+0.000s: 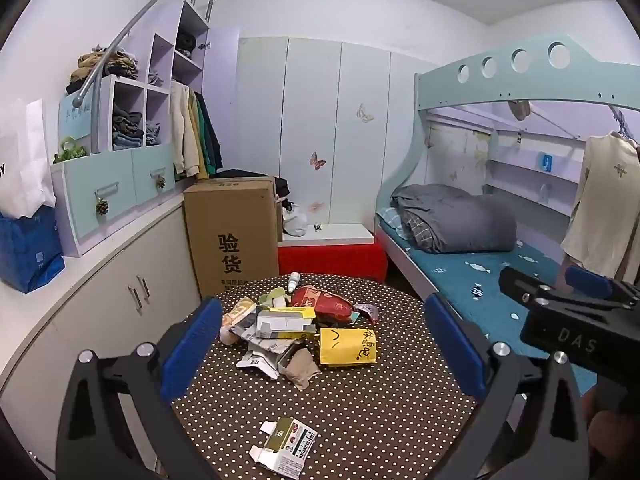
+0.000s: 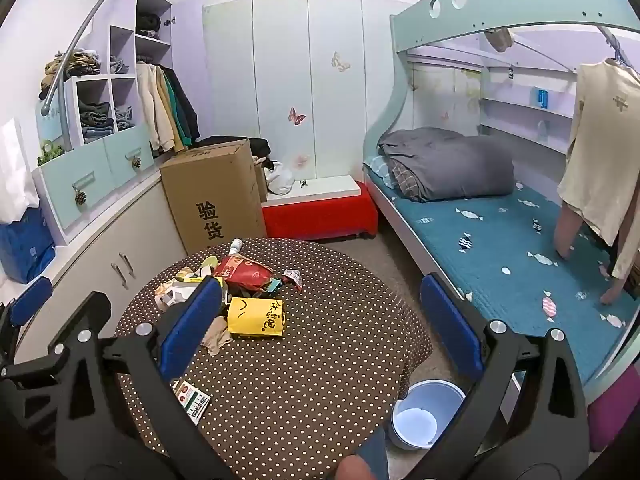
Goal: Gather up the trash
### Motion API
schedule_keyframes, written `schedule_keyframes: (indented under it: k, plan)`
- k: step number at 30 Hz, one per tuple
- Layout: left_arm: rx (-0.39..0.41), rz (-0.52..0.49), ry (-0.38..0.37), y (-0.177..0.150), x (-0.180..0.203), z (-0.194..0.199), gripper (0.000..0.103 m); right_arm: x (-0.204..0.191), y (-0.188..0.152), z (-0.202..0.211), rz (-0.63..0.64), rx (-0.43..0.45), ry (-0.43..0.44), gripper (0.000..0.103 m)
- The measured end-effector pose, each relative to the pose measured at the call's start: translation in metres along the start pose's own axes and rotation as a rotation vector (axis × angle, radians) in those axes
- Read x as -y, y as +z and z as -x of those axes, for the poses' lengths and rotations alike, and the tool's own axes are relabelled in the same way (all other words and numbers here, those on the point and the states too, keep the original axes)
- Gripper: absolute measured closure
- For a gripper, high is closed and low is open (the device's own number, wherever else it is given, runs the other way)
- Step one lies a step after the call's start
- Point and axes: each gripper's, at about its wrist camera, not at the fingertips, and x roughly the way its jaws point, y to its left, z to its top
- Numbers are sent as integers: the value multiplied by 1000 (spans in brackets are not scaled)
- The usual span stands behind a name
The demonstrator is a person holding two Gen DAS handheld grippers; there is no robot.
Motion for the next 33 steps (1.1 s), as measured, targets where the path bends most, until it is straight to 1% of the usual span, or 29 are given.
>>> schedule_keyframes:
  k: [1, 11, 33]
  plan:
    - [1, 12, -4, 3, -7, 4, 4, 1, 1, 1, 0, 0, 0, 6]
    - [5, 22, 12, 5, -11, 6, 4, -2, 5, 2, 6, 5, 1, 6]
    - [4, 18, 10, 3, -10, 6, 4, -6, 0, -2, 5, 0, 8, 6]
